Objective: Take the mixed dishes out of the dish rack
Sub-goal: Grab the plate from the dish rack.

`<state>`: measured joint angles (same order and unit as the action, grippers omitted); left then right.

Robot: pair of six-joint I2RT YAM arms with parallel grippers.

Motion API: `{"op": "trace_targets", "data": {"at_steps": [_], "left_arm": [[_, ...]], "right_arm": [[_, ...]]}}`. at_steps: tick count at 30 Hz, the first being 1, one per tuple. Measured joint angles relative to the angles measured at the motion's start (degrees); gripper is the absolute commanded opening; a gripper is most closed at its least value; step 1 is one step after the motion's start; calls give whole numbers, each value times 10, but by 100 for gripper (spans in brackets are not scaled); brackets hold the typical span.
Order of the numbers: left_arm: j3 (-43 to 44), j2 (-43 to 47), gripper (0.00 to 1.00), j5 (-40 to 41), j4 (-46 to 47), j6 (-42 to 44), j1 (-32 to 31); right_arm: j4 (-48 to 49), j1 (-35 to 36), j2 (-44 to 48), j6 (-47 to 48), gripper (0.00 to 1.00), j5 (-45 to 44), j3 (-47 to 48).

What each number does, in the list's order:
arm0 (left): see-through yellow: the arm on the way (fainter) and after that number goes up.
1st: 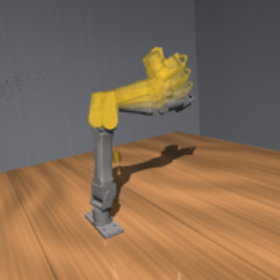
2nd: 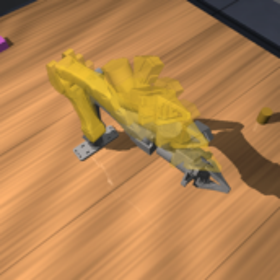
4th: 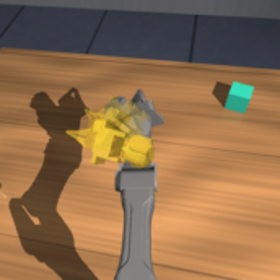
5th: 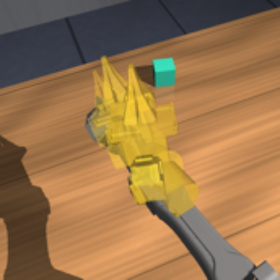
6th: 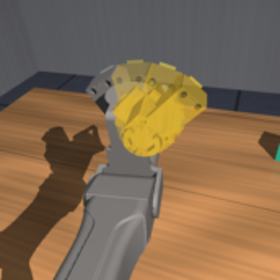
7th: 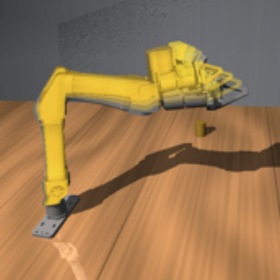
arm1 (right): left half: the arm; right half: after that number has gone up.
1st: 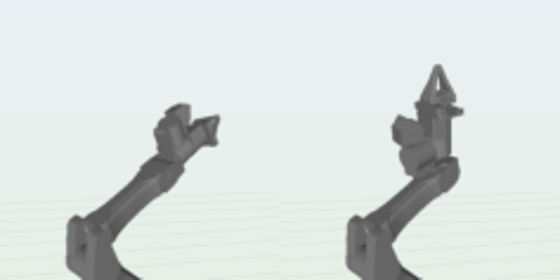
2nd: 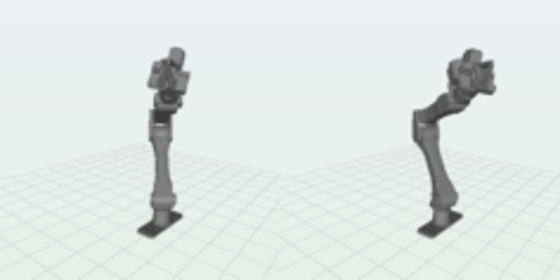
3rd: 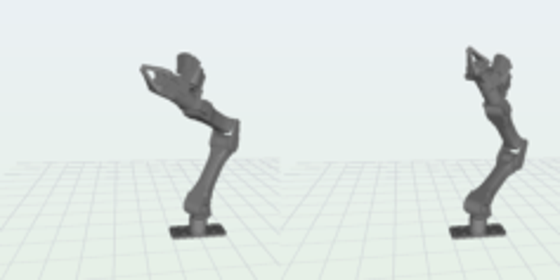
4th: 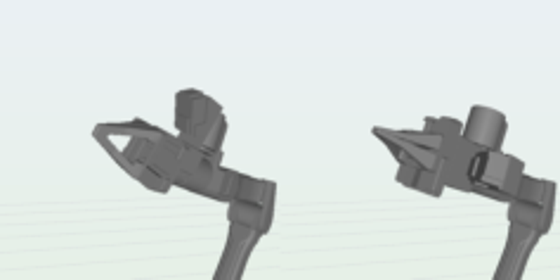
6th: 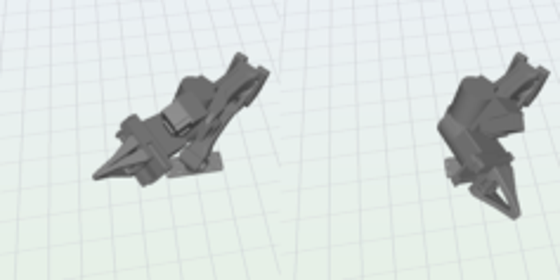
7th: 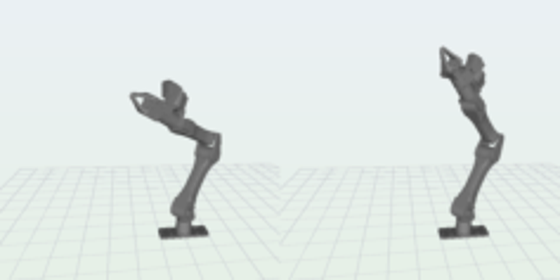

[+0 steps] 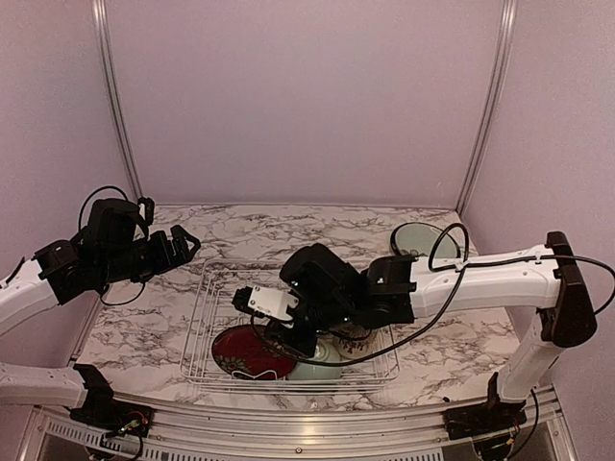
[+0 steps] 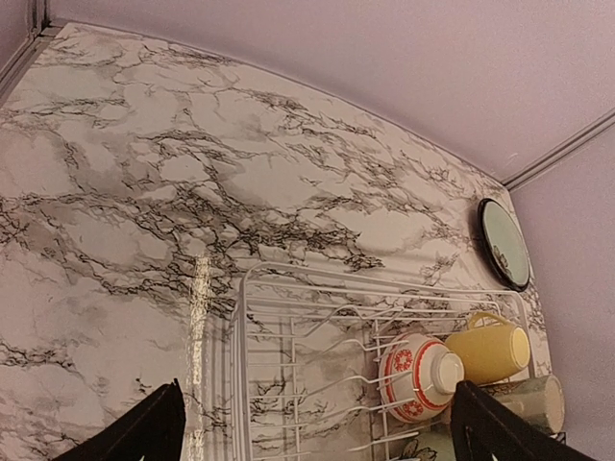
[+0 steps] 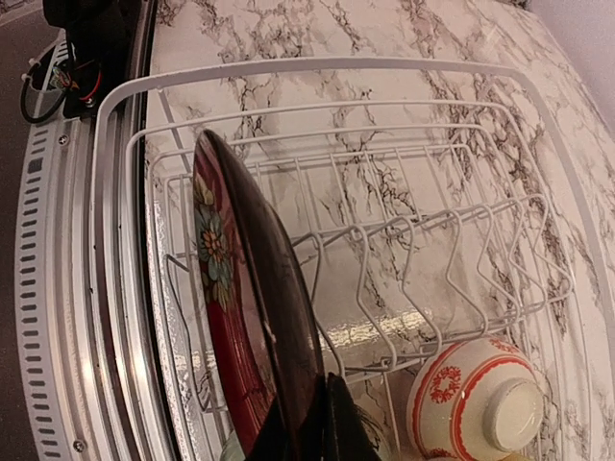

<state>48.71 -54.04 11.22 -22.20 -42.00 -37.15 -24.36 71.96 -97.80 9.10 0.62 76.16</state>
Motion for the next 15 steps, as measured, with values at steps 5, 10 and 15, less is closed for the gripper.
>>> {"op": "trace_targets", "data": {"at_steps": [5, 10, 15], "left_arm": [[0, 0, 99, 0, 0, 0, 0], [0, 0, 99, 4, 0, 0, 0], [0, 0, 99, 4, 0, 0, 0]], "right_arm": [[16, 3, 38, -1, 0, -21, -16], [60, 3, 85, 0, 0, -49, -39], [107, 0, 129, -3, 0, -73, -62]]}}
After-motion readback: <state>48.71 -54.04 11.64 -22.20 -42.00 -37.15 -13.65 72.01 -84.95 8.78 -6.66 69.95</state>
